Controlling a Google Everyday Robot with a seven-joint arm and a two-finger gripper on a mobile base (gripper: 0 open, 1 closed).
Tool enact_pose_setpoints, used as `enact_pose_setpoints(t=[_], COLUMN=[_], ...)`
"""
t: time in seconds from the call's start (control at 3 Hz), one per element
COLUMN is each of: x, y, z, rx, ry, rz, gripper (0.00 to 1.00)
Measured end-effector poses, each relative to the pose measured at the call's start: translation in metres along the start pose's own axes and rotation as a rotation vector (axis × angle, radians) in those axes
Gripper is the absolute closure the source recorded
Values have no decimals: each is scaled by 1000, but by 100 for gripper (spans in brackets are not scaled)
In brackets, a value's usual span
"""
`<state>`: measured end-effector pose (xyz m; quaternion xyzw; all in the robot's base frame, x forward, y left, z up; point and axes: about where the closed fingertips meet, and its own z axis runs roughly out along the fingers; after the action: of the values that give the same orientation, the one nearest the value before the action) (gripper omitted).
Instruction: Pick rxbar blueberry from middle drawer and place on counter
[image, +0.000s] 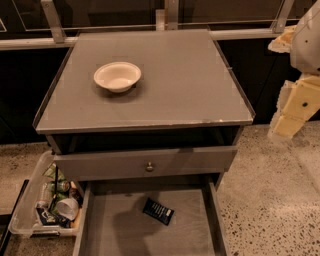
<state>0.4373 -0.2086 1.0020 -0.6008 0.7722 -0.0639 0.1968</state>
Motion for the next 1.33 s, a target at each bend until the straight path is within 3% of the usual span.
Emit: enact_pose_setpoints(t=[0.67, 1.33], x=[5, 16], y=[17, 65], z=[20, 97], rx=[1, -7], ry=[-34, -176], rz=[-20, -108], gripper=[0, 0])
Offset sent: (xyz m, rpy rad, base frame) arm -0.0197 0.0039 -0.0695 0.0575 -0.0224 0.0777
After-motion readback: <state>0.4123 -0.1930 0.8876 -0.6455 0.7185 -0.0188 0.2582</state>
